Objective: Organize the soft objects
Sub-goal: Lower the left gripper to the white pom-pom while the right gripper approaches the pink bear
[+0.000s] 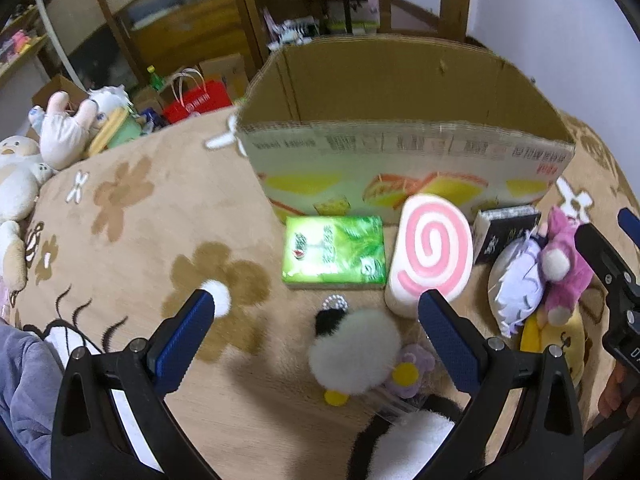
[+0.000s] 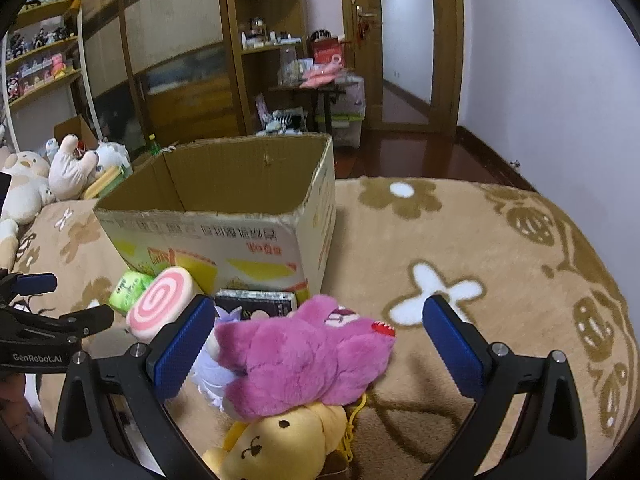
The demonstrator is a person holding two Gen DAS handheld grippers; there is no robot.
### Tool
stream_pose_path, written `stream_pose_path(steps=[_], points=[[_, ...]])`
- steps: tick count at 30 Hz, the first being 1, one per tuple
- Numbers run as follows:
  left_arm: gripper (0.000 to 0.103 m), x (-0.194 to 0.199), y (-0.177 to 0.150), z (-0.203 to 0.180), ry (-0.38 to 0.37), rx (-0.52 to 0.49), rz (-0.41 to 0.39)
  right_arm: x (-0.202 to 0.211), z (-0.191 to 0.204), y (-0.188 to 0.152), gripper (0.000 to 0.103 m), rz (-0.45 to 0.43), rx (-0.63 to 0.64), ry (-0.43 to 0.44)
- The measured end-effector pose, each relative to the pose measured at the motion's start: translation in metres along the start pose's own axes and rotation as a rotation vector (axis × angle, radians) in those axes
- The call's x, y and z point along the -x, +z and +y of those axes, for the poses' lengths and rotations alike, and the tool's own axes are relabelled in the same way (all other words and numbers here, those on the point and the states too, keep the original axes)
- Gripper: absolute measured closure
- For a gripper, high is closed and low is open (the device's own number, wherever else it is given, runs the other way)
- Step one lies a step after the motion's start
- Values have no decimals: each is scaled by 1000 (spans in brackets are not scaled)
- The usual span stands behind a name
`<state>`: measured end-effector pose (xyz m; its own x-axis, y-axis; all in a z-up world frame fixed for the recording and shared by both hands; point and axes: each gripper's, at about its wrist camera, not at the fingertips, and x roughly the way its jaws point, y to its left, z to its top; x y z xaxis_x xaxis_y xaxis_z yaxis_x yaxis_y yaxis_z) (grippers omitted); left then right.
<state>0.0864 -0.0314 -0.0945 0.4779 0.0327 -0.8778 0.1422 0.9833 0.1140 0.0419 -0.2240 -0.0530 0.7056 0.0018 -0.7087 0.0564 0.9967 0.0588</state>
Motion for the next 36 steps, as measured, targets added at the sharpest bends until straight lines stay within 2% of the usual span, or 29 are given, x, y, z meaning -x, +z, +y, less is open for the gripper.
stream_pose_path(steps=[5,12,19,32,36], points=[[2,-16,-4,-4,-25,-8,72,-13,-3,-5,0,40,-13,10],[2,-32,-7,-1,-81,35,140,-21,-8,-9,0,65,-53,45],[2,-34,-4,4,-139,63,148,-22,-8,-9,0,80,-81,70],[2,-42,-4,6,-174,76,184,-32,-10,-15,0,145,-131,122],[2,-42,-6,0,-198,52,209,-33,-13,-16,0,151,-148,133]])
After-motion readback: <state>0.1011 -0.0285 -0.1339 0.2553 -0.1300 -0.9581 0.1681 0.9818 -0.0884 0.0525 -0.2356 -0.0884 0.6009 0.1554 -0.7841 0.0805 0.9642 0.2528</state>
